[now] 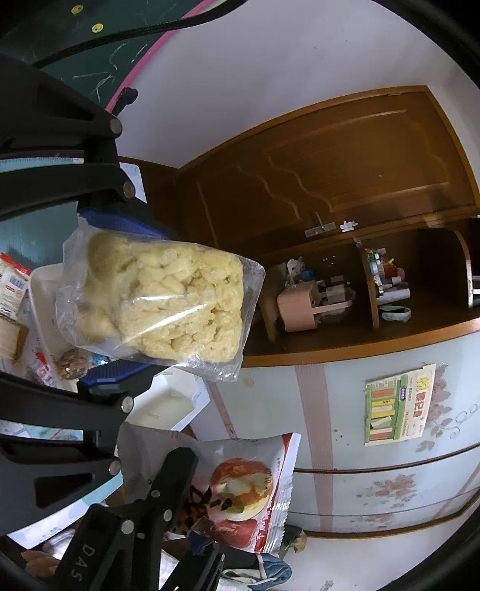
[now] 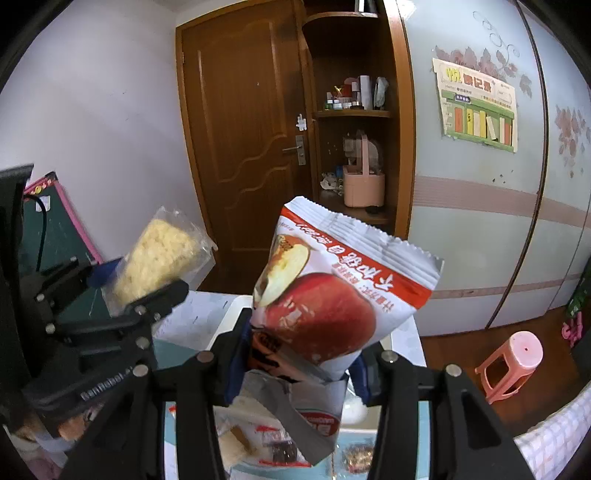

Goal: Organize snacks
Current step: 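Lift puff bag and bread bag into the white bin and open both tools, then move both open tools back over the remaining snacks on the table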

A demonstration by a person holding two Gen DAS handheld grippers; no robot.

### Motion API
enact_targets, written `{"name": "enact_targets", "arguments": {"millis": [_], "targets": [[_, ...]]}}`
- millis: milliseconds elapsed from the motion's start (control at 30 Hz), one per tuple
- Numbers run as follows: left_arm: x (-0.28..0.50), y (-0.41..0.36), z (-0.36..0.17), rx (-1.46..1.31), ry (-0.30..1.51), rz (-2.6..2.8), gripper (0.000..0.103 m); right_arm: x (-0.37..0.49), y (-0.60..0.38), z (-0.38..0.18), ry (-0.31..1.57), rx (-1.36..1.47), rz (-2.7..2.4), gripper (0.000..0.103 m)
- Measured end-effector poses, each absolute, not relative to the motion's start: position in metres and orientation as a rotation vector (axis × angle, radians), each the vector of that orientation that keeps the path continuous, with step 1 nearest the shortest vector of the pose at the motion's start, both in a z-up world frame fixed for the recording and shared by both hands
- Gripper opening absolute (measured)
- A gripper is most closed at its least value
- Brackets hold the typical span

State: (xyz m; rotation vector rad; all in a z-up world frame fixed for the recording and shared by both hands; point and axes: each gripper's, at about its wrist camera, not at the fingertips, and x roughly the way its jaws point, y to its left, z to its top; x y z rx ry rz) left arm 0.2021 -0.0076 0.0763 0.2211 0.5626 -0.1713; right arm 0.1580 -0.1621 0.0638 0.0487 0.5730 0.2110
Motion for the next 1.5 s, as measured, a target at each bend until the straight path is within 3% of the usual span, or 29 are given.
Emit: {"name": "enact_targets", "arguments": {"millis": [333, 400, 500, 667, 1500], "targets": [[0.269, -0.006, 0.029, 0.197, 0.668, -0.086, 0.058, 0.231, -0.161, 0.024, 0.703, 0.046, 0.160, 0.048], [0.280, -0.006, 0.019, 0.192, 0.704, -0.078, 0.081, 0.245, -0.159, 0.011, 0.746, 0.037, 0.142, 0.050], [0.294, -0.003, 0.005, 0.173, 0.757, -0.045, 0.089, 0.256, -0.164, -0.005, 0.798, 0.067, 0.105, 0.052], [0.294, 0.003, -0.009, 0.163, 0.797, -0.070, 0.090, 0.252, -0.171, -0.018, 0.832, 0.095, 0.102, 0.058], [0.200, 0.045, -0.032, 0.248, 0.873, -0.127, 0.091, 0.155, -0.183, -0.023, 0.867, 0.031, 0.121, 0.059]]}}
